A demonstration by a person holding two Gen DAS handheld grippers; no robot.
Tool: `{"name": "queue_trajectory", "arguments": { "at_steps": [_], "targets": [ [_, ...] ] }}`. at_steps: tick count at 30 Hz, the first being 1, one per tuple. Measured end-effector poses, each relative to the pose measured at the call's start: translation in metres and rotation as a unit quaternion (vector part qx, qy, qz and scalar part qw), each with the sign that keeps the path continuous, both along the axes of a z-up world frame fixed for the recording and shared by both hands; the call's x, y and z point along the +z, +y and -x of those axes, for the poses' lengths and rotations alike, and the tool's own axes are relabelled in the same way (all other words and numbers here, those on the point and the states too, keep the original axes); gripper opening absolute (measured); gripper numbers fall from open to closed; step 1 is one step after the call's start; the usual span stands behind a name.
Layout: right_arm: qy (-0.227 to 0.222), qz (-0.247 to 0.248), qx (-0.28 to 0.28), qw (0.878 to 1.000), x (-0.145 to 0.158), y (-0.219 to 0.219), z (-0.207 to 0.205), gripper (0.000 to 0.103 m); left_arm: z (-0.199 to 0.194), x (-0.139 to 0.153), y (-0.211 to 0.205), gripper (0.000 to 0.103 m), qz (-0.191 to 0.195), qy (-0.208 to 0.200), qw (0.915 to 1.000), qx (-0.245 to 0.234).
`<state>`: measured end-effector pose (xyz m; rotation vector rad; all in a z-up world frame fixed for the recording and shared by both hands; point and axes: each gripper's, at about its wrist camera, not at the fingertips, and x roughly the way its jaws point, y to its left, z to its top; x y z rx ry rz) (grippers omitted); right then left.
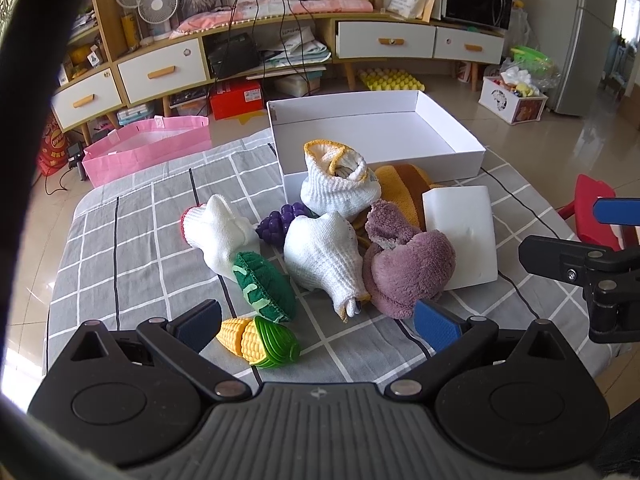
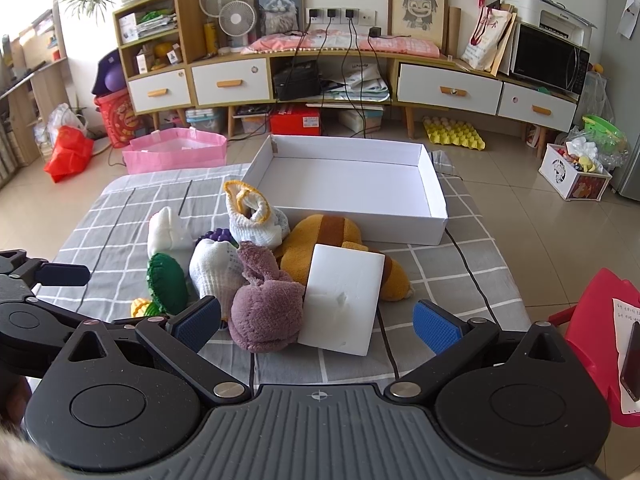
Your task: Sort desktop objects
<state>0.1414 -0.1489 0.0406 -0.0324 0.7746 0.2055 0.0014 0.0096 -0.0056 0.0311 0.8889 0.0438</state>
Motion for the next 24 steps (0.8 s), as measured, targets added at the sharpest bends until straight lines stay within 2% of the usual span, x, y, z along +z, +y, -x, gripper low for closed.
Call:
{"name": "queue_trajectory", "arguments": {
  "at_steps": [24],
  "targets": [
    [0.002,0.001,-0.003,1.000,-0.0008,-0.0002,-0.0004,0.102,-0.0017,-0.0008,0.0055,0.102,0.012,0.010,0.9998,0.010]
  ]
}}
